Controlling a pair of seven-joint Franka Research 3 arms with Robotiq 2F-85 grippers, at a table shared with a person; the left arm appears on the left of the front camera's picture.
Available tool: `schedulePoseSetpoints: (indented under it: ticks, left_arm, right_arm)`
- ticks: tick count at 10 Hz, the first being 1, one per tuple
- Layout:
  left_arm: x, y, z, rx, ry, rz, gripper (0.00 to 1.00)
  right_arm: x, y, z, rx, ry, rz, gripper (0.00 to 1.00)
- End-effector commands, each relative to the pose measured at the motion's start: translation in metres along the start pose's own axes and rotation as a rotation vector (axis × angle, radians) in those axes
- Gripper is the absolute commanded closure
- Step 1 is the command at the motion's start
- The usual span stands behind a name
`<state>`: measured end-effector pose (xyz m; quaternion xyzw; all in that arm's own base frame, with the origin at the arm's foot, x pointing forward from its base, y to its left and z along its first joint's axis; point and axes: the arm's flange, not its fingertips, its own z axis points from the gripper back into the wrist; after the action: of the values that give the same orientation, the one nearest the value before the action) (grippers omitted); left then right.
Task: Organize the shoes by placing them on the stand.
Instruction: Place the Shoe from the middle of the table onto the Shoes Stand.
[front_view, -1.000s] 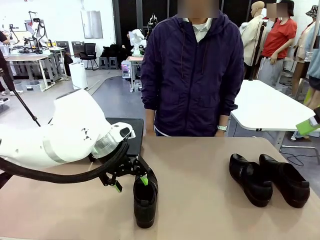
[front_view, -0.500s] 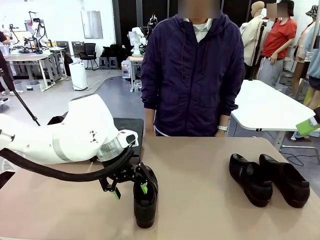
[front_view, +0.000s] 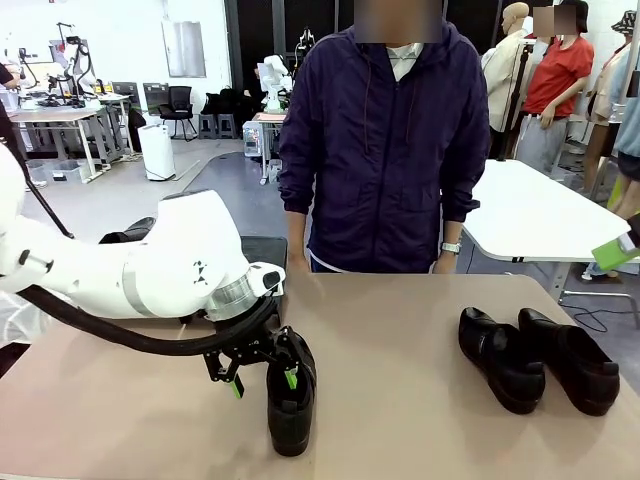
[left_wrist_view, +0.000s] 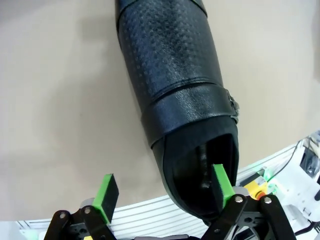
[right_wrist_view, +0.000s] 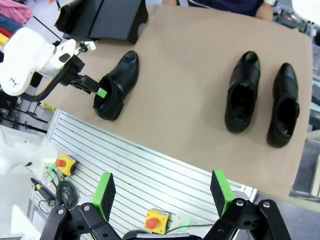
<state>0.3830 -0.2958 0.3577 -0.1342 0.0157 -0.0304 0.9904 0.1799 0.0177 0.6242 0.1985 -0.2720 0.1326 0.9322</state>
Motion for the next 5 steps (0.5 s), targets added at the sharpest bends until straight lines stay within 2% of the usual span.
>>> schedulePoseSetpoints:
  ticks: [1, 5]
  left_arm:
    - [0.0054, -0.0061, -0.0005, 0.047, -0.005, 0.019, 1.0]
    - [0.0088, -0.0068, -0.0033, 0.07, -0.002, 0.025, 1.0]
  right_arm:
    - [0.0, -0.0006, 0.0003, 0.032, -0.011, 0.007, 0.0]
    - [0.0, -0.0006, 0.0003, 0.032, -0.011, 0.007, 0.0]
